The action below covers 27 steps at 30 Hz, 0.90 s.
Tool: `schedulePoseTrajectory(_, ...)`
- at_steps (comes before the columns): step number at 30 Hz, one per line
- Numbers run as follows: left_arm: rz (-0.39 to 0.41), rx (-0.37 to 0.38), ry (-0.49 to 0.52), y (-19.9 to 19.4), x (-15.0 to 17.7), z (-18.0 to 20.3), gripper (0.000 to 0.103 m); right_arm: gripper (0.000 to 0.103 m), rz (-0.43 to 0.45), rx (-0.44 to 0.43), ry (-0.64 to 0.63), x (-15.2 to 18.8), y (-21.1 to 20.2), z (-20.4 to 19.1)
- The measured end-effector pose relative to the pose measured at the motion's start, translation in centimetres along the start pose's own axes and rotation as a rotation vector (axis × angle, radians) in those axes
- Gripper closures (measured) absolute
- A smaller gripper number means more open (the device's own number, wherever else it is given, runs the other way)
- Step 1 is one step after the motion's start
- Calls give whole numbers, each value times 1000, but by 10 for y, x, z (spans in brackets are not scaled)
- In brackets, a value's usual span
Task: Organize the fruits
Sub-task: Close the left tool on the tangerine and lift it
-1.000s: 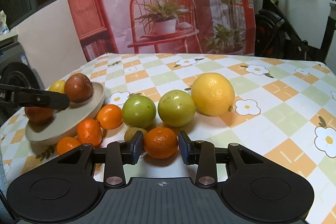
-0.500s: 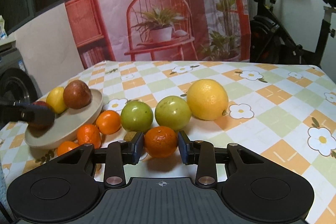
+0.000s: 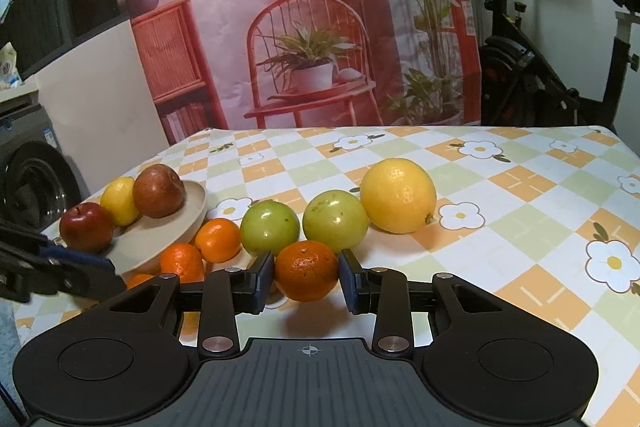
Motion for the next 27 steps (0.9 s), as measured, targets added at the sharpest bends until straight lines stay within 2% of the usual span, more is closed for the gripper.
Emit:
schedulePoseTrajectory(15, -48, -13, -22, 13, 8, -1, 63, 71, -5, -17, 17, 2, 1, -2)
schedulePoseTrajectory(27, -43, -12, -23, 20, 9, -2, 62, 71, -14, -23, 24, 3, 2, -2)
Point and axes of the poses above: each gripper's, at about its wrist camera, not at the fingertips, and y roughly the way its jaws point, z to its right, x to its underside, the point moved 10 cm from there along y, roughly the way its jaws point, and after that the axes turned 7 degrees about z, right-handed, at the moved point
